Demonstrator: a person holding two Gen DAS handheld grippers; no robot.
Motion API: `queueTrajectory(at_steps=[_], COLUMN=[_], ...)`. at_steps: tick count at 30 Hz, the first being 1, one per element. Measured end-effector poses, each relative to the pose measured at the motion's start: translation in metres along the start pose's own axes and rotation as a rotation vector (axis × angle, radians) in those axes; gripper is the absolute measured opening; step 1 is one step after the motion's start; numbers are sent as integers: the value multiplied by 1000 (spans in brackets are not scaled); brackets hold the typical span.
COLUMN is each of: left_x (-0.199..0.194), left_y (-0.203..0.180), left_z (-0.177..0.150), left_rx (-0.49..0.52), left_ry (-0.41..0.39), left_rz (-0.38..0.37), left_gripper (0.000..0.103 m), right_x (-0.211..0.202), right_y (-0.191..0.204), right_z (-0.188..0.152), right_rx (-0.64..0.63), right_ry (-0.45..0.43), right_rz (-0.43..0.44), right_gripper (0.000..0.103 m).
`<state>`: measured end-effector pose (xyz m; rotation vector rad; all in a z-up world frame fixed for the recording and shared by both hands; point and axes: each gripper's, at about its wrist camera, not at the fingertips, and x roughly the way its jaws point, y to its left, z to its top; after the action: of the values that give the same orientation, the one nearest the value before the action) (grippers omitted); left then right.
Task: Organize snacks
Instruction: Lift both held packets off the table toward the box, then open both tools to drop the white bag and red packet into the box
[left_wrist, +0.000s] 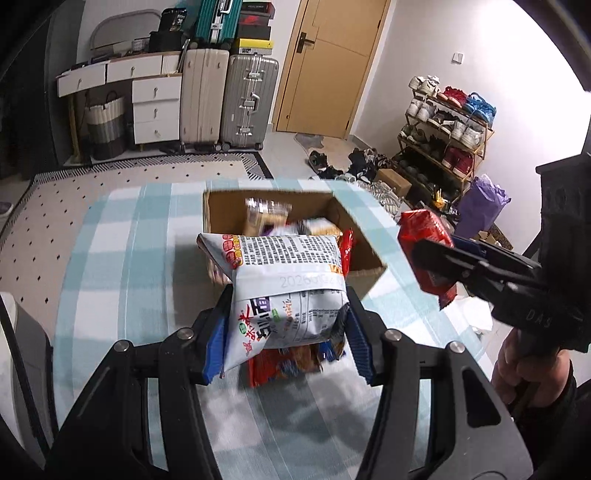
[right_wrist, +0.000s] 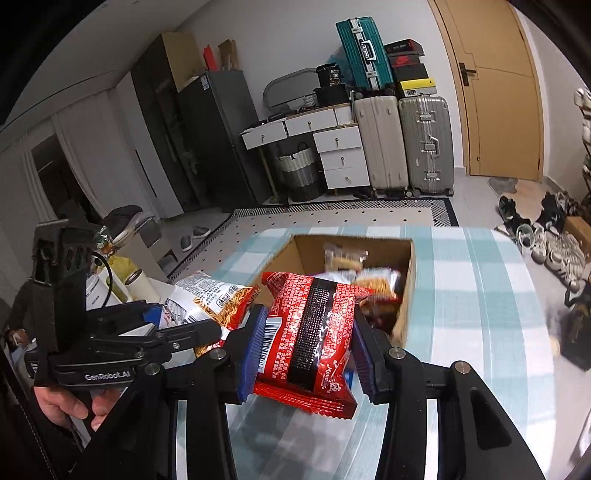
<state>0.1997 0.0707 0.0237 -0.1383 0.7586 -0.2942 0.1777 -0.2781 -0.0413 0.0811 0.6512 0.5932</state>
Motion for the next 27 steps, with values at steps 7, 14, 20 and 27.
queueTrajectory(at_steps=[7,14,20,27], left_x=[3,28,65,117], left_y=[13,20,24,30], left_z=[45,84,107,115], left_rx=[3,27,42,60], left_ry=[3,32,50,89], left_rz=[3,19,14,13], left_gripper=[52,53,53,53], right_x=[18,44,70,99], right_y=[-1,-11,-19,-36], right_z=[32,60,77,84], right_rx=[-32,-27,-59,-40], right_ry=[2,-1,22,45], right_rz=[-5,-13,-60,-90], right_gripper=[44,44,44,44])
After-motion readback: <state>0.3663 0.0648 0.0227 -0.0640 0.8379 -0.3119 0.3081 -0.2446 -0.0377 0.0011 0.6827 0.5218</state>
